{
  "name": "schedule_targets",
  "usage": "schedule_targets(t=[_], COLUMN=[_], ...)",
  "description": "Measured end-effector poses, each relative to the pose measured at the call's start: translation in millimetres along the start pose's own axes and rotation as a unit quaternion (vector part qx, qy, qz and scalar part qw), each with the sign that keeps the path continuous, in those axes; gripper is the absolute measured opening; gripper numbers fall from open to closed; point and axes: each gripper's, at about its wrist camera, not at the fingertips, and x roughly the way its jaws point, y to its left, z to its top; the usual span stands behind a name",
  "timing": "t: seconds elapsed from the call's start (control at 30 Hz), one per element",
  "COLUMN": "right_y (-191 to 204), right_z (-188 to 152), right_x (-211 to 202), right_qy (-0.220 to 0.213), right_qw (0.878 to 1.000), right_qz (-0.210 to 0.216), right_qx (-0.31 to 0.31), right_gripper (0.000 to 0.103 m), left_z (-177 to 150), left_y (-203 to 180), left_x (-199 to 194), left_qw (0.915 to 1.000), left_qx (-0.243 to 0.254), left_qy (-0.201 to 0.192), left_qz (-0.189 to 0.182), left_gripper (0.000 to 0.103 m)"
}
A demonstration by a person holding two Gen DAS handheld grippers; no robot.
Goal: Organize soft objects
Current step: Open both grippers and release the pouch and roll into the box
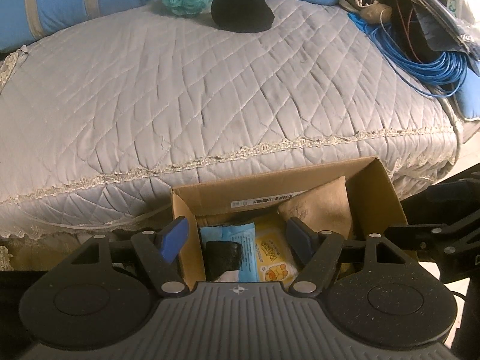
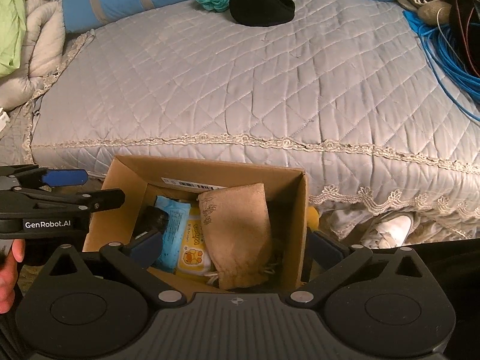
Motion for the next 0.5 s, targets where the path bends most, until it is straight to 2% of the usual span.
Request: schedule_targets(t=[0.5], right_y=[-1.5], right_z=[1.3], right_x=[-2.2], right_qy=[-0.010], right_qw=[1.000], right_qz=[-0.009], right_qx=[0.004], right_gripper=[0.103], left_z=[2.2], left_y=[2.0], left_x=[-6.1], left_qw=[0.9998], left_qx=[-0.008], left_qy=[-0.019], left_qz=[0.003], left_gripper=[0.072])
